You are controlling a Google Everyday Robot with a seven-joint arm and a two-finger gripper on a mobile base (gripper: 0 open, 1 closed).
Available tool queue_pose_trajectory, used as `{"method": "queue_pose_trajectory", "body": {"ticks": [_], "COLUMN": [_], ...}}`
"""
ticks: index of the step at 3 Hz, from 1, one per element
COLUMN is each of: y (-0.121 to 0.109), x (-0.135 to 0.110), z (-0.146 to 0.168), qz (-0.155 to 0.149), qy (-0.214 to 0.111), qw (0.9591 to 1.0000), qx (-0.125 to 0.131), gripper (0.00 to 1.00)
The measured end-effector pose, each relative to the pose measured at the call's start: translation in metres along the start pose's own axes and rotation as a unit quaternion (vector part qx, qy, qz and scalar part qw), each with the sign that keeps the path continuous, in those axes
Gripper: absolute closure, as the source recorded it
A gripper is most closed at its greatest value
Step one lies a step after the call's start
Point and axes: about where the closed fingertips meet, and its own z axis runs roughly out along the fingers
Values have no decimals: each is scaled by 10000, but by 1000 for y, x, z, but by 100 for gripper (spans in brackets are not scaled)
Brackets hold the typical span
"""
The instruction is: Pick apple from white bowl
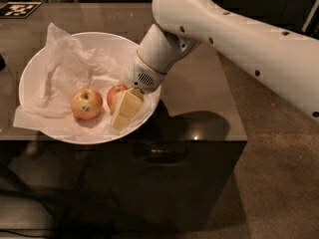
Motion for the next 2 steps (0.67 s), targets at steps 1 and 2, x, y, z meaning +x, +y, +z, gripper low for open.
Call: {"method": "queue_pose_trajectory", "body": {"ticks": [1,2], "y": [0,0], "x": [0,0], "z": [0,0], "qz": [0,0], "qy": [0,0], "qw": [10000,10000], "qx": [0,0], "gripper": [33,56]}}
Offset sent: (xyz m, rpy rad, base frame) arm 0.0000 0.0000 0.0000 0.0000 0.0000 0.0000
